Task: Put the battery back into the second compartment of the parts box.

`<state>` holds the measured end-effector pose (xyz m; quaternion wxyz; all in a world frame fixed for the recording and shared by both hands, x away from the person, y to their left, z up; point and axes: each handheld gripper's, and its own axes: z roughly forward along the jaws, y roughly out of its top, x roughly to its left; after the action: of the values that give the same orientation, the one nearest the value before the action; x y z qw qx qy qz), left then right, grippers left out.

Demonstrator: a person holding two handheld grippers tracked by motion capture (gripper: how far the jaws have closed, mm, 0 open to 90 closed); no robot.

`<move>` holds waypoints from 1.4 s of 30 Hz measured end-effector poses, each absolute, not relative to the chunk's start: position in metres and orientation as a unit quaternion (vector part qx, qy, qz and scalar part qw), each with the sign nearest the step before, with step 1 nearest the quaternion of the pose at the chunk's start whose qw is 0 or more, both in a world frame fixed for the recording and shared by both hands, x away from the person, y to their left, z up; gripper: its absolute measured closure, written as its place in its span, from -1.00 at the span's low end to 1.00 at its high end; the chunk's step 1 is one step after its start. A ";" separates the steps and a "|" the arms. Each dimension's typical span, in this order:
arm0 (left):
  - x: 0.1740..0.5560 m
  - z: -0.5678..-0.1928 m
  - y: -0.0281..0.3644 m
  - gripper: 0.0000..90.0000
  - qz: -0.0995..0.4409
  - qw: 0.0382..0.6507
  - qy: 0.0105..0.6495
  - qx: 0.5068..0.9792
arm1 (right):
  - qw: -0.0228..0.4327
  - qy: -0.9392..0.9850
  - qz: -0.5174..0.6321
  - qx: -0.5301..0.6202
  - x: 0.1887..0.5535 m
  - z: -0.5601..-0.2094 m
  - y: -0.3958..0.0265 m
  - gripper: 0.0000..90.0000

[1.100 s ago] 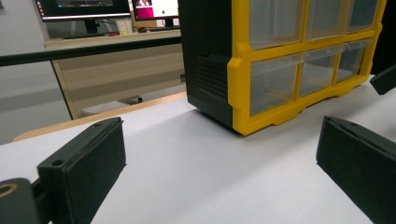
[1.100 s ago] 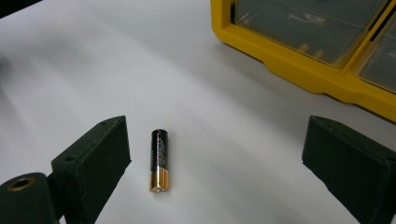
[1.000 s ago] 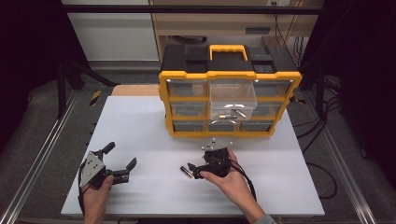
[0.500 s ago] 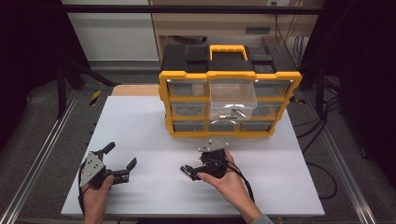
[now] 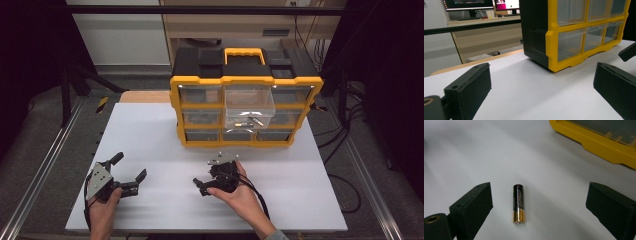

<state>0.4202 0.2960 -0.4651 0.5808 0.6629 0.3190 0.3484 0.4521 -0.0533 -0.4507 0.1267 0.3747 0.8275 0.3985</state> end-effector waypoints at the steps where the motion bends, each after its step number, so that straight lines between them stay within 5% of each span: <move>1: 0.420 -0.465 0.296 -0.98 0.348 0.581 0.319 0.663 | 0.127 0.828 0.398 0.375 0.452 -0.451 -0.052 -0.84; 18: 0.420 -0.464 0.297 -0.98 0.349 0.582 0.321 0.660 | 0.133 0.837 0.379 0.371 0.449 -0.458 -0.041 -0.33; 42: 0.420 -0.464 0.298 -0.98 0.350 0.582 0.322 0.660 | 0.109 0.843 0.371 0.374 0.447 -0.466 -0.033 0.10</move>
<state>0.4202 0.2975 -0.4644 0.5819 0.6600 0.3216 0.3498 0.4473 -0.0333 -0.4664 0.1091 0.3739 0.8428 0.3714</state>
